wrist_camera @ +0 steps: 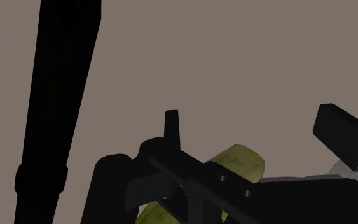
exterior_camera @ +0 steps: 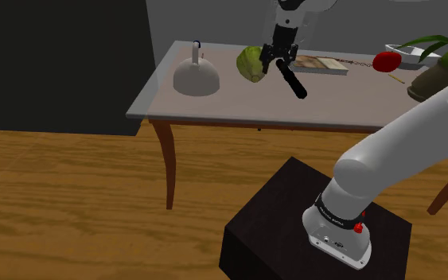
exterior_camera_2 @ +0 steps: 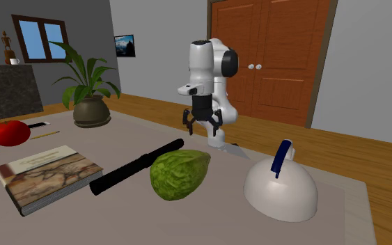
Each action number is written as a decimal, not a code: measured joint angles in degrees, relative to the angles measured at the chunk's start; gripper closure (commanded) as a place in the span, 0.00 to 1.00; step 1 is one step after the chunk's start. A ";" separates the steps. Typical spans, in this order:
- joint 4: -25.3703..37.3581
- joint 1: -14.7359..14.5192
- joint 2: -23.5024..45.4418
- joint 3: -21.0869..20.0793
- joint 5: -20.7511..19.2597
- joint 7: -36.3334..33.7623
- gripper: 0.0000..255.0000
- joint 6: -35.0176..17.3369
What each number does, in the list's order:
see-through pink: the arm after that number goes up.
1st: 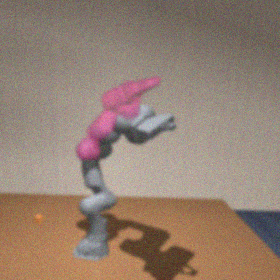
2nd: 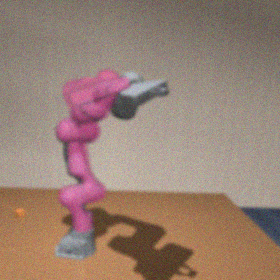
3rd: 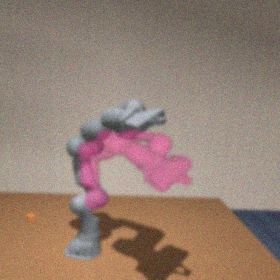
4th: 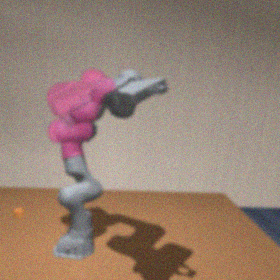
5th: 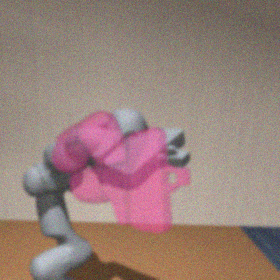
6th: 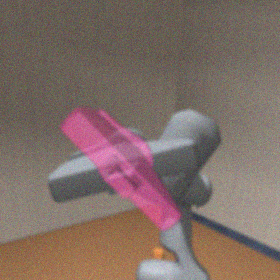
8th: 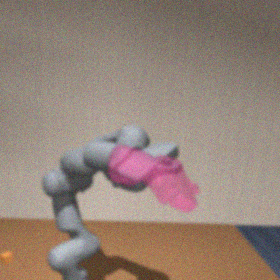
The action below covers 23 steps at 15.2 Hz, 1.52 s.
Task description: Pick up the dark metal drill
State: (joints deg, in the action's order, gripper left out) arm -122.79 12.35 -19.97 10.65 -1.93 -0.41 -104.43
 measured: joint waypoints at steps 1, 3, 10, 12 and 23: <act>0.74 0.48 1.56 0.76 0.03 0.20 0.00 -0.66; 2.76 1.57 4.40 2.42 0.10 0.89 0.00 -1.08; 11.56 5.12 15.21 7.57 1.86 2.90 0.00 -1.59; 14.89 6.45 18.67 9.17 2.80 3.97 0.00 -1.19; 16.50 9.09 25.75 11.57 5.23 5.55 0.00 -5.39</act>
State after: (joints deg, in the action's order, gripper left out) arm -106.29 21.43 5.78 22.21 3.31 5.14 -109.82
